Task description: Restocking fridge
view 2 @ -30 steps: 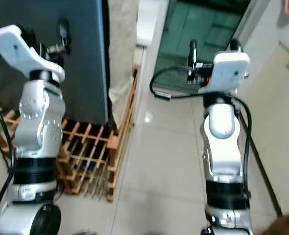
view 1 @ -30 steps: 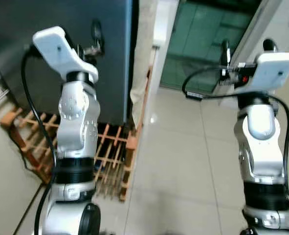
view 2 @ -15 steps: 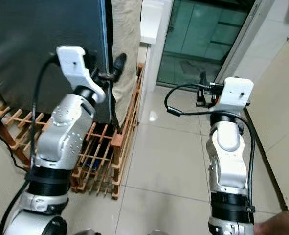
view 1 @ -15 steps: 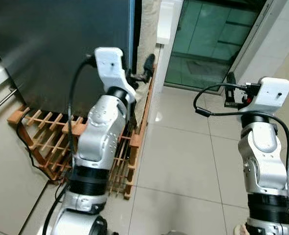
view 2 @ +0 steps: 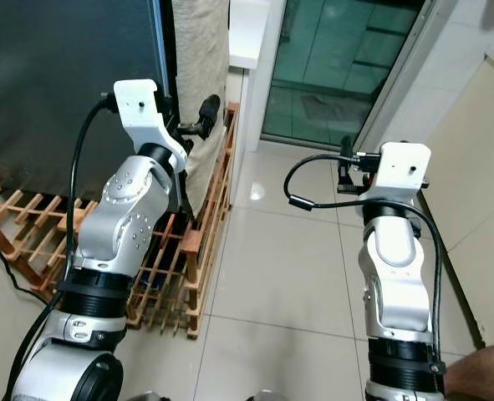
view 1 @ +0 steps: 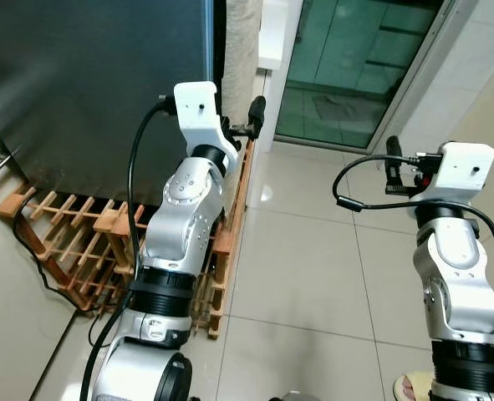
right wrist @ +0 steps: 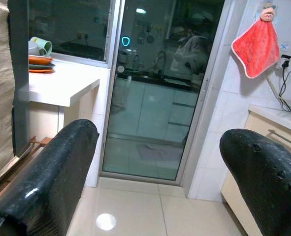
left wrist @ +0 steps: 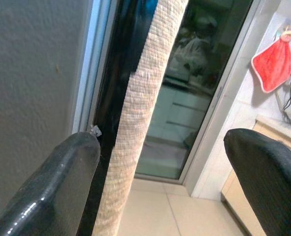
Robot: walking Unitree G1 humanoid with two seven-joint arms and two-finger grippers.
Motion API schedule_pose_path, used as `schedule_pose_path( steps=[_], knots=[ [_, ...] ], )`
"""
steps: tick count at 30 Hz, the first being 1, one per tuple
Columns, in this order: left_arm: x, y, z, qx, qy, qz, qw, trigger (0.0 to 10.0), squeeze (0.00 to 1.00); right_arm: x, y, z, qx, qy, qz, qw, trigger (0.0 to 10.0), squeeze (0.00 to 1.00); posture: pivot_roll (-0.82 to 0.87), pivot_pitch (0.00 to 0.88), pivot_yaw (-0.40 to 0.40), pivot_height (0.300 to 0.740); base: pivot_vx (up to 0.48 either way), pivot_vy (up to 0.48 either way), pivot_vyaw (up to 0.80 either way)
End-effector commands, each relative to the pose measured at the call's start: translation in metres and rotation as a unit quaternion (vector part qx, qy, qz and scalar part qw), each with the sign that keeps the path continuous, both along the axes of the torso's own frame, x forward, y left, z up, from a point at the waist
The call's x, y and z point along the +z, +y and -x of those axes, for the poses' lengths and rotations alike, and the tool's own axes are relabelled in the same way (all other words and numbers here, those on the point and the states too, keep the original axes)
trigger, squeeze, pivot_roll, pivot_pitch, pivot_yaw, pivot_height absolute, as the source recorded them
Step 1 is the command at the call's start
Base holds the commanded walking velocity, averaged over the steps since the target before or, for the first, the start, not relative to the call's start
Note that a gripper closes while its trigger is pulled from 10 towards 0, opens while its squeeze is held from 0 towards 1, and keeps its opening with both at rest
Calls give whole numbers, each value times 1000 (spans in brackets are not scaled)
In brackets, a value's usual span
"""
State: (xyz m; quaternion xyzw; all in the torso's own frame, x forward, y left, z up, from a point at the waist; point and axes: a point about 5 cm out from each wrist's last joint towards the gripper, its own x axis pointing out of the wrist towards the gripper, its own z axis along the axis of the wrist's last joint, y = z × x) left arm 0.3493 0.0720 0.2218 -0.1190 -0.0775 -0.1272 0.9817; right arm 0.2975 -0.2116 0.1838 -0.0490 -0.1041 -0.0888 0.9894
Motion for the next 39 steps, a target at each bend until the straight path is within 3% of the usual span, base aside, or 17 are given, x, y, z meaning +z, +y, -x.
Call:
schedule_pose_path(
  steps=[1,16,31,35,39],
  knots=[
    [6,-4,-1,-1,-8,-1,1000,10000,0,2,-5,4,-12,-1,3,1000,10000,322,-215,0,-36,740,0,0,0],
    [-11,-6,-13,25,30,-8,999,10000,0,-8,0,12,-22,7,-9,1000,10000,322,-226,0,1,740,0,0,0],
    [-24,18,-25,121,60,11,991,10000,0,-11,-2,17,-28,15,-5,999,10000,322,-247,0,1,740,0,0,0],
    [-26,18,-26,125,61,9,990,10000,0,-11,-2,17,-28,16,-5,999,10000,322,-247,0,1,740,0,0,0],
    [-25,2,-26,83,44,-7,996,10000,0,-11,-1,16,-27,16,-7,999,10000,322,-245,3,-2,740,0,0,0]
  ],
)
